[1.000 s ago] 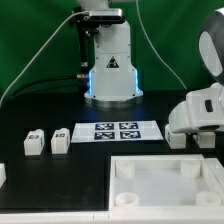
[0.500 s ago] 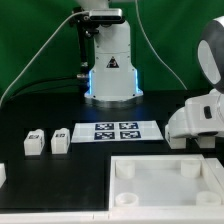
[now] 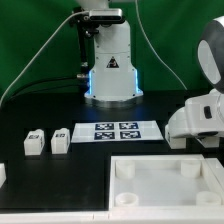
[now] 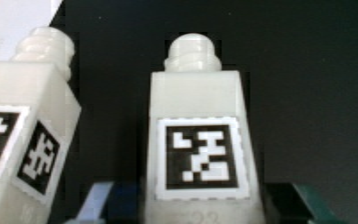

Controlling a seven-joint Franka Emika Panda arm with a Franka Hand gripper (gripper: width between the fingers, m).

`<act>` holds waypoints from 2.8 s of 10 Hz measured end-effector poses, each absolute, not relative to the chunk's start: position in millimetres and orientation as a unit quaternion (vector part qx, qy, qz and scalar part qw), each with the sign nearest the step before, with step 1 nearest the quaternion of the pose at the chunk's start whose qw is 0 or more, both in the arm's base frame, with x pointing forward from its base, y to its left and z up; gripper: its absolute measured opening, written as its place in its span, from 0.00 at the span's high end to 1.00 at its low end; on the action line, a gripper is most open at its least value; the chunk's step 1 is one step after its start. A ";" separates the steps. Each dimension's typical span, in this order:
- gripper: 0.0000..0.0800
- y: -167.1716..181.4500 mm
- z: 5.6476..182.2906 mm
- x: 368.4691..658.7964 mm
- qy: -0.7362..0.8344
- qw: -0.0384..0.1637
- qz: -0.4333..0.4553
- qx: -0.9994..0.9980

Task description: Assemble one leg

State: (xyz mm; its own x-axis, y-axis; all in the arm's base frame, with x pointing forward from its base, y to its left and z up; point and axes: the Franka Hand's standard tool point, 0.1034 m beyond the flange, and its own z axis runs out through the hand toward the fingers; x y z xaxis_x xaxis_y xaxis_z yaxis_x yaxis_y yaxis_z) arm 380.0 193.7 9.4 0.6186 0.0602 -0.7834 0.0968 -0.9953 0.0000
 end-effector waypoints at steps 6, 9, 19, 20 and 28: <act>0.64 191.0 12.2 384.1 0.051 0.015 -0.434 0.899; 0.64 166.7 65.3 422.3 0.080 -0.011 -0.389 0.918; 0.64 117.1 146.1 529.1 0.104 -0.040 0.072 0.991; 0.64 108.8 164.7 557.6 0.109 -0.038 0.135 0.984; 0.64 98.3 167.6 581.9 0.106 -0.035 0.301 0.947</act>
Offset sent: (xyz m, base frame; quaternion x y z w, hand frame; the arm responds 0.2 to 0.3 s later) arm 0.0000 0.0000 0.0000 0.0000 0.0000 0.0000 1.0000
